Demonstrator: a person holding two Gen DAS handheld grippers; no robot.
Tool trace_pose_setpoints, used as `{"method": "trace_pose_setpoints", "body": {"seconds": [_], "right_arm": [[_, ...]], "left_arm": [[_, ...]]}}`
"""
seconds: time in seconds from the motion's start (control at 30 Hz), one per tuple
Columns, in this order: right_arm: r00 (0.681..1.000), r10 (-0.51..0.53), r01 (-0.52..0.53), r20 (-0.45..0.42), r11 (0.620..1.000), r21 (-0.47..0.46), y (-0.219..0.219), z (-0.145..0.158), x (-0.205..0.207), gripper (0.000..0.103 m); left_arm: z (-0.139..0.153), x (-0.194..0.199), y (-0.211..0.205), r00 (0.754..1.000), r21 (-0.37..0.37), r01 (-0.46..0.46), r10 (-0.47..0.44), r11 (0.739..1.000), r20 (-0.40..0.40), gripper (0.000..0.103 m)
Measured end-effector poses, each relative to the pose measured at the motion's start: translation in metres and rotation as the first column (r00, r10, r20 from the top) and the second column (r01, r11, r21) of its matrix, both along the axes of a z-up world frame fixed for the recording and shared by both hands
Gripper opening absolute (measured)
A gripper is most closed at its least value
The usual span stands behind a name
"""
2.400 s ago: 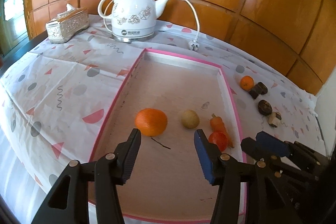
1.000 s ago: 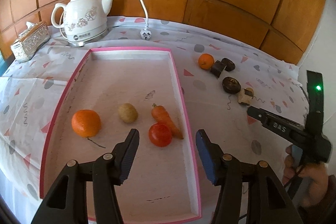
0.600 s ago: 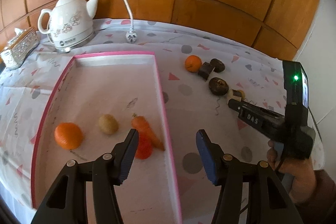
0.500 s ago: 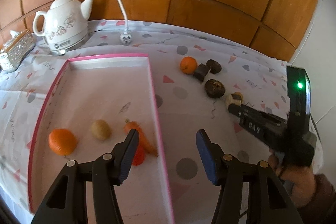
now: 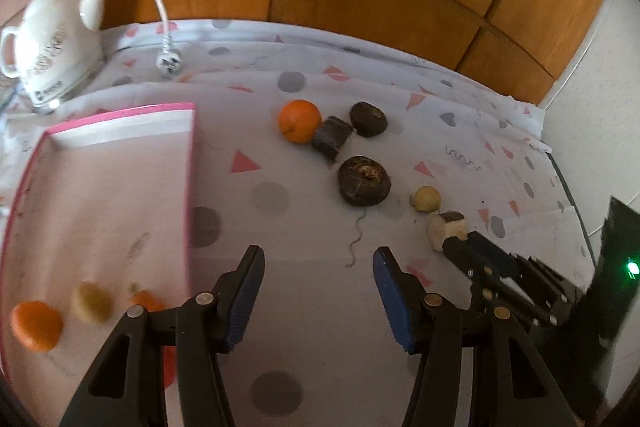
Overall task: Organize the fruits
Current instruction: 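Grasp the dark brown round tuber with the left tool while the right grasps the log piece, then carry the tuber over the pink tray with the left tool while the right lifts the log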
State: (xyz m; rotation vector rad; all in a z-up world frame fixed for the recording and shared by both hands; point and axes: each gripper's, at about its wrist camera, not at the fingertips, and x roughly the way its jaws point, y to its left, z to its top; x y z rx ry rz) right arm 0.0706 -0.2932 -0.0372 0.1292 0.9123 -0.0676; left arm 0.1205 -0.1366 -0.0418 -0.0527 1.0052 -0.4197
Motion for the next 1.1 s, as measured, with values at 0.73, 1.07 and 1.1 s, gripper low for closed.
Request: {"method": "trace_pose_setpoints", "body": {"seconds": [0.73, 1.07, 1.1], "right_arm": [[1.000, 0.011, -0.011, 0.000, 0.997, 0.078, -0.004, -0.010, 0.009, 0.026], [1.000, 0.021, -0.022, 0.011, 0.998, 0.065, -0.002, -0.007, 0.007, 0.025], [1.000, 0.026, -0.026, 0.013, 0.998, 0.059, 0.000, -0.006, 0.005, 0.025]], "left_arm": [[-0.033, 0.075, -0.066, 0.998, -0.058, 0.000, -0.004, 0.998, -0.070, 0.046], [-0.026, 0.031, -0.043, 0.999, -0.011, 0.011, -0.011, 1.000, -0.051, 0.045], [-0.024, 0.022, -0.039, 0.999, -0.001, 0.015, -0.015, 1.000, -0.043, 0.045]]}}
